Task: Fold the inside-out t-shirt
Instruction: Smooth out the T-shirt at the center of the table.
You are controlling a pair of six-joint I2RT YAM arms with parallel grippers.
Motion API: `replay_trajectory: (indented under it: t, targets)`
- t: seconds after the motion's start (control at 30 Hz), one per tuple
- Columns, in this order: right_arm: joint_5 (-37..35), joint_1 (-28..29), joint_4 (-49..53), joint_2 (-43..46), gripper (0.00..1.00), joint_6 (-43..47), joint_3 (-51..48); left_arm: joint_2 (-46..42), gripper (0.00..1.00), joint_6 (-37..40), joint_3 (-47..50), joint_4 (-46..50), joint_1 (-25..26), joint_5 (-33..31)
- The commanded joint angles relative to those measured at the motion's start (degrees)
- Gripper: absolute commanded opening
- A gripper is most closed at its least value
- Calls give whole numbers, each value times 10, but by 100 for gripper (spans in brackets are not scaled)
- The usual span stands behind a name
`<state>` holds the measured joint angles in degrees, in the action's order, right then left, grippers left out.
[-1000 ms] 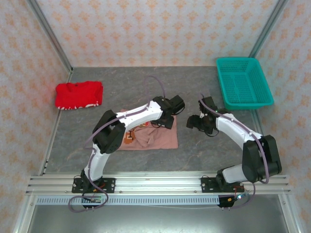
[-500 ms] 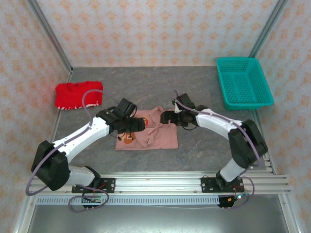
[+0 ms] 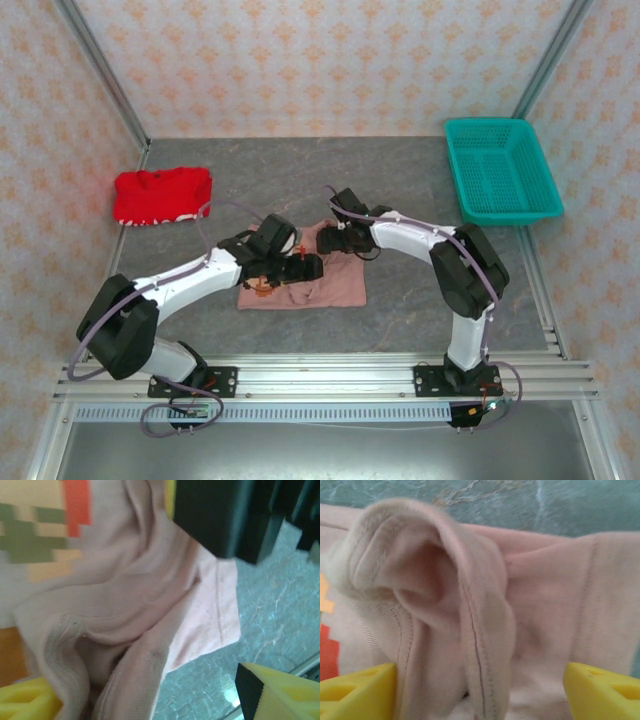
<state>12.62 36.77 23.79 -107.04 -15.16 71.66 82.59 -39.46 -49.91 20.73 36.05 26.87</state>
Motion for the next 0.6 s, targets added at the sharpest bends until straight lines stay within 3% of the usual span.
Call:
replay_trajectory:
  t: [0.0,0.13,0.3,0.43,0.57]
  targets:
    - [-50,-28,45,-2,75,16,26,32,79,-6,-34,-48,40,5]
    - [-13,-76,51,-5,59,17,33,91,79,4,-89,-76,95,-8]
    - [59,-131,47,20,55,11,20,157,79,32,-166,-76,139,-20]
    - [101,-145,30,82,64,11,-31,132,79,54,-160,-76,143,-40]
    - [175,-139,-43,146,74,-24,-115,41,80,85,-101,-42,130,-102]
